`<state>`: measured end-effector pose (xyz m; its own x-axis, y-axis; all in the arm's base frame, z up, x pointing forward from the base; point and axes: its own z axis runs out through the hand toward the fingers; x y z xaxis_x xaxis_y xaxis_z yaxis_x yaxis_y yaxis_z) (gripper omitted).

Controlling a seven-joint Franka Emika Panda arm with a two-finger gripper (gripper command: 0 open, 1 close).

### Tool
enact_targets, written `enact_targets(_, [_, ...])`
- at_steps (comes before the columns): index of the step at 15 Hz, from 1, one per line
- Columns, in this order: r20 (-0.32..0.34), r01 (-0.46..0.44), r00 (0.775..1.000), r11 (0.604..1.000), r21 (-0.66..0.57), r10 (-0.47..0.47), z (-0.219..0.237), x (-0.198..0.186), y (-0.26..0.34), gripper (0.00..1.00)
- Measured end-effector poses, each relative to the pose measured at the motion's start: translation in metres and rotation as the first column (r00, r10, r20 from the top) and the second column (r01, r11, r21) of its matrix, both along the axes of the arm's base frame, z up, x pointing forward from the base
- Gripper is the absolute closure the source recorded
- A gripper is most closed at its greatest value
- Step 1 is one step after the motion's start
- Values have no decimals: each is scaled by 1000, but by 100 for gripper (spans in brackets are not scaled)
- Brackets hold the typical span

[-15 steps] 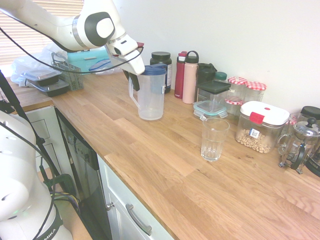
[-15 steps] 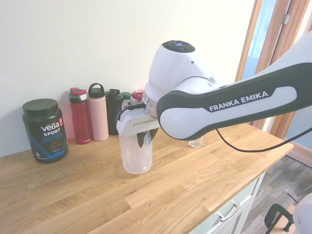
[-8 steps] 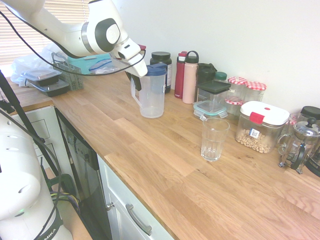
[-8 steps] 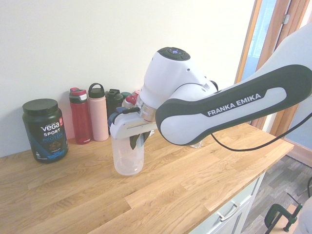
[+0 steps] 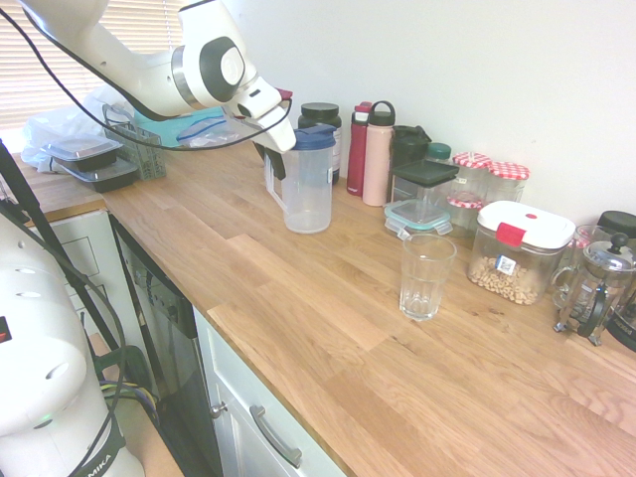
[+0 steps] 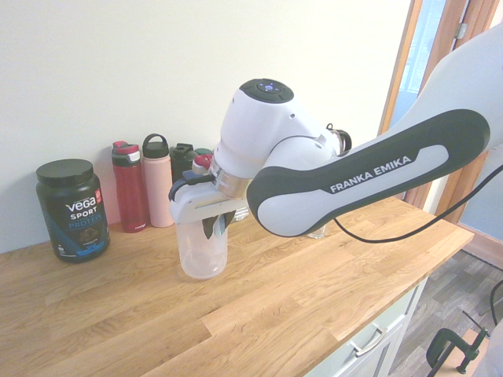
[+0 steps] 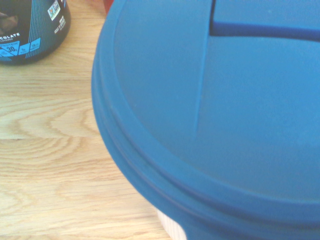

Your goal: Pour me some water

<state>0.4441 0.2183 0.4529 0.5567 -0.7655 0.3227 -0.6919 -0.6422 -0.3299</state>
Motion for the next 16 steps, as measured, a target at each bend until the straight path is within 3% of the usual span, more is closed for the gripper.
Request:
enact_targets(2, [-7, -2, 1000, 1000, -1, 2, -7, 3, 2, 100])
enact_targets(3, [-12, -2, 1000, 1000, 0, 2, -9, 5, 3, 0])
enact_targets(13, [-15, 0, 1000, 1000, 4, 1, -8, 7, -2, 0])
enact_targets(16, [-96, -54, 994, 997, -52, 49, -20, -5, 1, 0])
